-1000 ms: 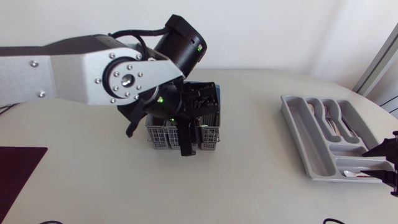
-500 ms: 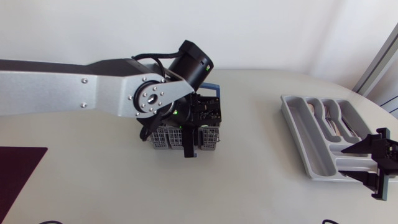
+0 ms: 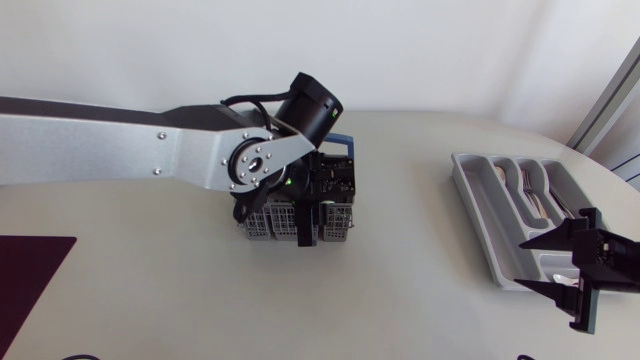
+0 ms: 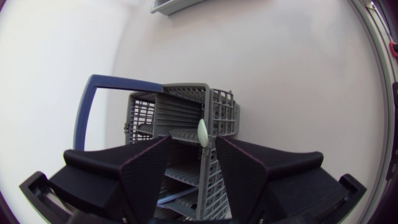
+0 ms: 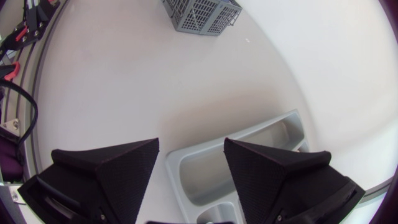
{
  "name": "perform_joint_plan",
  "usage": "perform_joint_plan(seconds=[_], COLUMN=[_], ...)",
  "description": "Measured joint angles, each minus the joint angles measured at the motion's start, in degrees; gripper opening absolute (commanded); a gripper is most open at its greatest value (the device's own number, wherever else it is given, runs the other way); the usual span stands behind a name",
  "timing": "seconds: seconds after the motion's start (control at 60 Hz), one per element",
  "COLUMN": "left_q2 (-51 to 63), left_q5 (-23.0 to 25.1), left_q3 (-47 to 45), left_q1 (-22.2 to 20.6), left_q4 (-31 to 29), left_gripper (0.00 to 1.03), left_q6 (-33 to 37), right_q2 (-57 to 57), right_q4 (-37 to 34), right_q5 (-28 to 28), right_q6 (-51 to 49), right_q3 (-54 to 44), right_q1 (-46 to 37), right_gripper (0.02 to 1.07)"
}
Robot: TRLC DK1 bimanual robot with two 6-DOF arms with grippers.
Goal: Sort the cutlery from the basket into the organizer compartments.
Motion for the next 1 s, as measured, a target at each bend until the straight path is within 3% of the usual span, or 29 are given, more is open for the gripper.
perform_joint_plan(seconds=[1.0], left_q2=[2.12], left_q5=[-2.19], left_q3=[-0.5], left_q1=[0.74], left_q4=[4.13], left_gripper=[0.34], left_q6=[3.1], right_q2=[-9.77], right_q4=[0.2], right_q5=[-0.2], right_q6=[8.02], right_q3=[-3.91], right_q1=[7.43], right_gripper=[0.81])
